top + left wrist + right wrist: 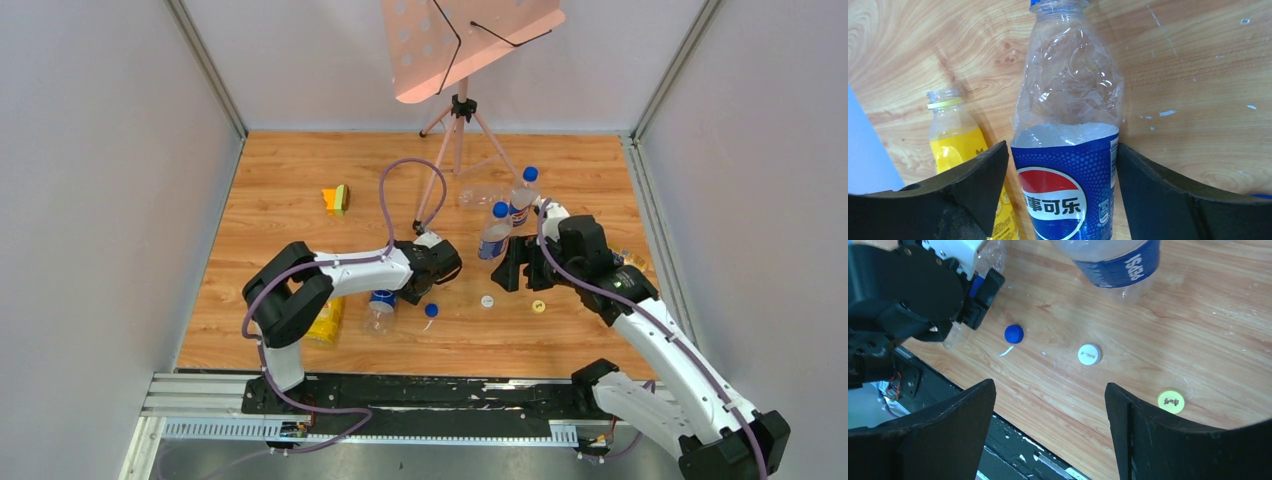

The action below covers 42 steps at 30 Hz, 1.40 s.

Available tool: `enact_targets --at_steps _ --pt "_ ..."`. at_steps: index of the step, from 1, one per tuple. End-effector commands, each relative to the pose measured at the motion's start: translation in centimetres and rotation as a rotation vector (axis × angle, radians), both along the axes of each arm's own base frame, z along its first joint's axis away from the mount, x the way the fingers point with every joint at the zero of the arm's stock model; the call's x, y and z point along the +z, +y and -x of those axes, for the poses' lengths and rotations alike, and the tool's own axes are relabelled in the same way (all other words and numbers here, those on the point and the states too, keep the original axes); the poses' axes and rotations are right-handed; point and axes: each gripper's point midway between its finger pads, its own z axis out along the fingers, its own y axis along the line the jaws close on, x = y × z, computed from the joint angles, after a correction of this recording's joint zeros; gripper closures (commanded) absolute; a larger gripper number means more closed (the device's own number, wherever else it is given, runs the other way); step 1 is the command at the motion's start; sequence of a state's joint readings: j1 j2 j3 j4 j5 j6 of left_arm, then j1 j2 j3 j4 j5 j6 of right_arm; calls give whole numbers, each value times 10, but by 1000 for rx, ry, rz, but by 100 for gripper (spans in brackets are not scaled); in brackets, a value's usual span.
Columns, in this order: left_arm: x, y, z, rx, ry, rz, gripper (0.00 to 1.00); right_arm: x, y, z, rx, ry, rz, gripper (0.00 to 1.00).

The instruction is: Screw on the bottle caps

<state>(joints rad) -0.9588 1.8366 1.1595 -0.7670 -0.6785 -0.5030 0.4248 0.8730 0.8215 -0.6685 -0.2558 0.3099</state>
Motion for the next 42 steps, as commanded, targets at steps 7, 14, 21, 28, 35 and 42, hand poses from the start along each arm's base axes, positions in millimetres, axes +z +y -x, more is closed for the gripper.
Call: enact_targets --at_steps 7,14,21,28,35,42 --pt "-5 11 15 45 21 151 37 7 34 9 49 -30 66 20" --pt "41 7 13 26 -100 331 52 3 47 19 87 4 125 20" --pt "114 8 10 -71 -306 538 61 -1 65 17 159 21 175 20" --pt "198 22 27 -263 -543 756 66 -15 94 13 224 76 246 20" --pt "245 48 49 -431 -781 840 61 -30 122 12 304 119 274 19" --pt "254 64 66 -505 -862 861 62 -61 137 -2 279 142 410 23"
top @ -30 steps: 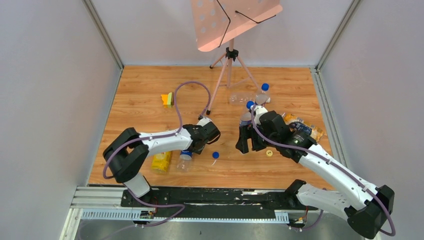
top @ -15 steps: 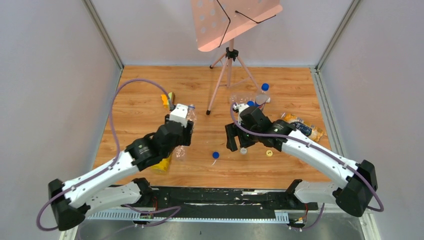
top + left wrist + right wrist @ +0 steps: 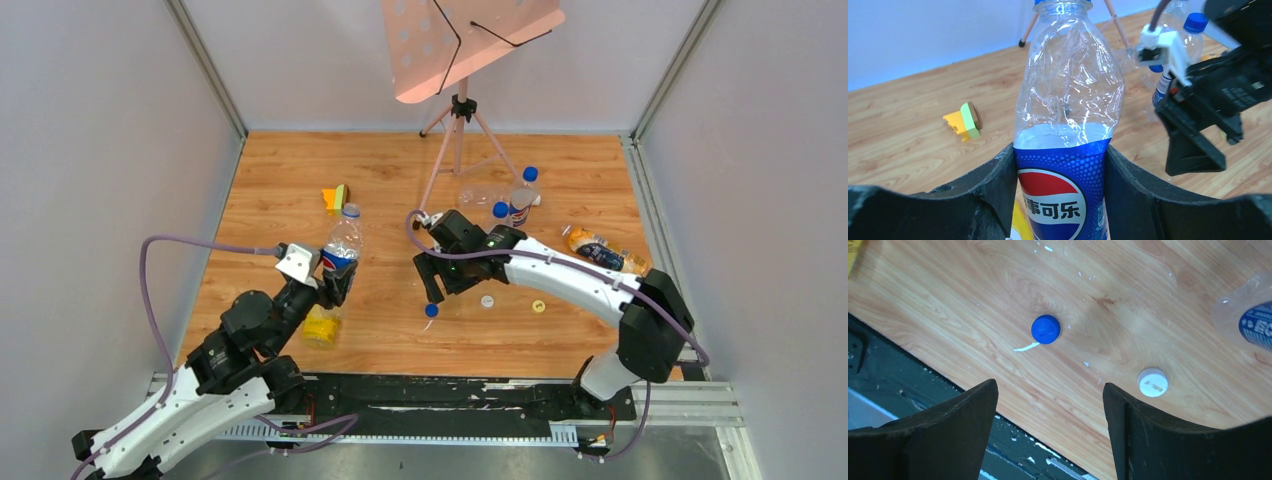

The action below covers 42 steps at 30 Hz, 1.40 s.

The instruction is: Screw on the bottle caps

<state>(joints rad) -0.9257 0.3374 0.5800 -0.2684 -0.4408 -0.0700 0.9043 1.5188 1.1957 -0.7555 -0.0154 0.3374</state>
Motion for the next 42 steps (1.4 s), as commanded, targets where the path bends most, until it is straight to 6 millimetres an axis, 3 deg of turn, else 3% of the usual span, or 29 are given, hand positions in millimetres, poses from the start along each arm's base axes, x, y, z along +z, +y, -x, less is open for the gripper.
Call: enact_targets --at_steps 1,10,17,28,38,42 --pt "21 4 7 -46 -115 -10 63 -5 12 -13 0 -51 71 23" --pt "17 11 16 -72 -132 -36 65 -42 38 -13 50 -25 206 32" --pt "11 6 16 -91 -123 -49 65 -61 40 -5 81 13 291 40" --pt "7 -2 17 -126 -109 -72 66 -93 41 2 98 65 356 46" --pt "6 -1 16 -120 -110 -84 66 -108 44 -1 103 68 388 56" --pt "-5 -1 11 -100 -107 -119 67 -107 41 0 103 72 393 61"
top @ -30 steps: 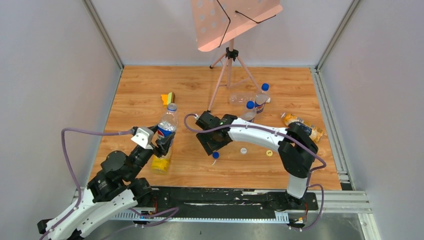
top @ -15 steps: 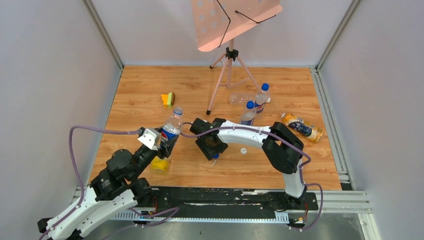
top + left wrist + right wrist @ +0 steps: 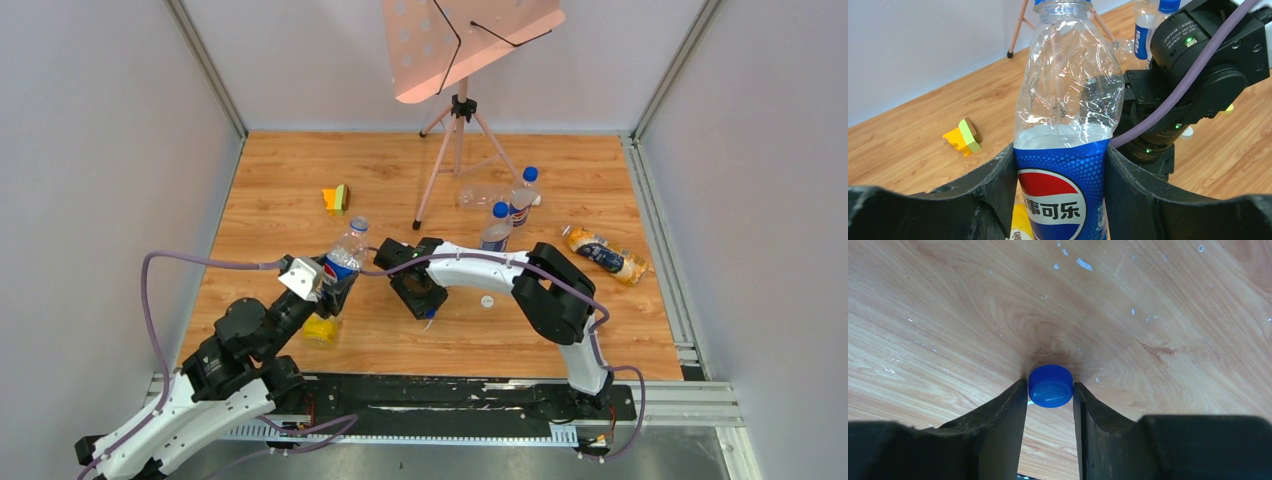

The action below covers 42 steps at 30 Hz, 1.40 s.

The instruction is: Screw on the bottle caps

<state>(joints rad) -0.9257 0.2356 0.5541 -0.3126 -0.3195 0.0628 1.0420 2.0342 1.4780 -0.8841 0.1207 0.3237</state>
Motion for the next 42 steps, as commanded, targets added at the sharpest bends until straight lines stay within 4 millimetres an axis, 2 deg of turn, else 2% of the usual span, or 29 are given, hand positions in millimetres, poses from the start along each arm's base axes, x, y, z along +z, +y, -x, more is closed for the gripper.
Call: enact_targets --at_steps 1,7,12,18,22,25,30,31,32,33,34,35,38,42 --pt "-2 1 -7 29 -29 -21 67 -3 0 -4 9 -21 17 64" --pt "-7 -1 -7 30 3 -12 72 12 -8 3 11 -16 -25 90" --pt "-7 -10 -6 -5 37 -18 84 47 -10 6 16 -14 -180 100" --pt "-10 -41 -8 -104 63 -32 90 105 -18 9 18 -1 -426 100" --pt "-11 -59 -10 -166 67 -41 96 144 -35 5 -1 -5 -582 100" --pt "-11 -65 -15 -203 77 -42 97 181 -49 2 0 -37 -708 100" --pt "-9 -85 -18 -386 106 -25 97 243 -72 -1 47 -142 -890 100" --pt "-5 -92 -11 -456 102 -20 97 253 -76 -1 63 -156 -920 100" --pt "-6 -93 -17 -466 115 -24 96 262 -78 -1 83 -166 -949 100" --pt "0 -98 -11 -533 104 -24 96 270 -81 -2 94 -180 -970 100" --pt "-3 -100 -15 -548 124 -33 96 278 -83 -2 109 -186 -992 100" --pt "4 -104 -11 -602 112 -35 96 287 -84 -2 129 -190 -1016 100" --pt "3 -111 -15 -661 131 -50 96 307 -85 -5 168 -221 -1055 100" --pt "5 -119 -15 -737 143 -62 97 320 -86 -10 205 -272 -1061 100"
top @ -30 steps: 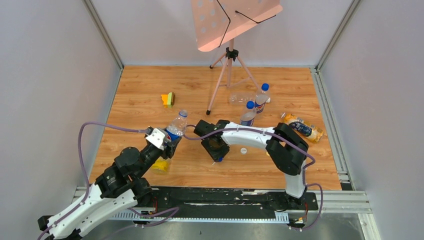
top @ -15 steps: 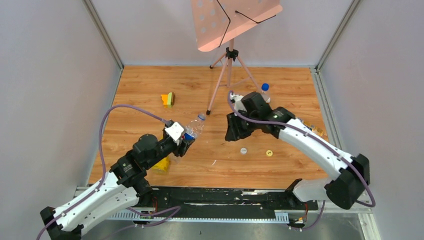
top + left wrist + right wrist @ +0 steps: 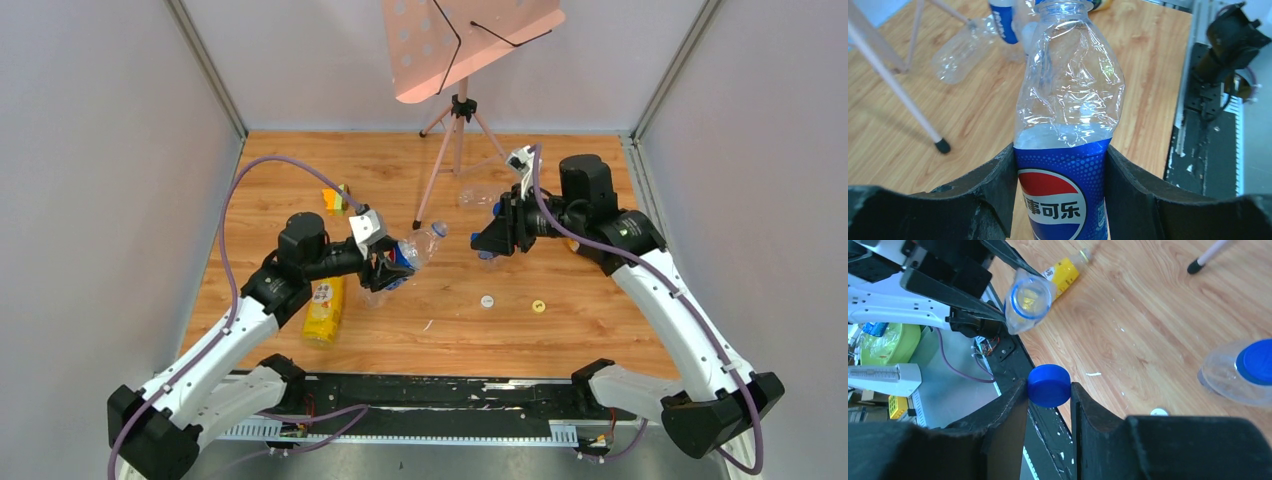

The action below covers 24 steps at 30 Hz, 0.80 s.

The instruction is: Screw on the bottle caps

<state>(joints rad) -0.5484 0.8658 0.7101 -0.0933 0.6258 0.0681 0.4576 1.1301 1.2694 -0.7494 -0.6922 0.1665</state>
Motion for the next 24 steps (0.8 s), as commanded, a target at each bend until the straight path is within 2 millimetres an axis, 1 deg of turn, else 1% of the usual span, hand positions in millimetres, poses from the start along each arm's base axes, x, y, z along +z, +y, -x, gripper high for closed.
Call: enact_targets --at_steps 1,2,3,4,5,8,11,18,22,24 --pt "33 -17 14 -198 -68 57 97 40 7 -1 89 -148 -69 100" --pt "37 -19 14 -211 -75 59 97 43 7 -2 96 -161 -74 100" --pt "34 -21 16 -233 -57 54 97 46 8 -2 101 -175 -78 100" --pt "38 -22 15 -244 -68 55 97 48 8 -4 103 -183 -81 100" --pt "36 -23 16 -254 -56 51 97 51 8 -4 109 -194 -84 100" --pt "42 -24 16 -267 -74 52 97 55 10 -7 118 -205 -92 100" --pt "43 -24 15 -274 -84 46 97 60 13 -6 147 -203 -112 100" --pt "39 -25 17 -311 -70 14 97 62 23 -1 239 -163 -157 100" --pt "40 -25 17 -317 -76 -1 97 62 28 6 304 -128 -188 100" --pt "42 -25 16 -322 -79 -2 97 59 29 6 313 -115 -190 99"
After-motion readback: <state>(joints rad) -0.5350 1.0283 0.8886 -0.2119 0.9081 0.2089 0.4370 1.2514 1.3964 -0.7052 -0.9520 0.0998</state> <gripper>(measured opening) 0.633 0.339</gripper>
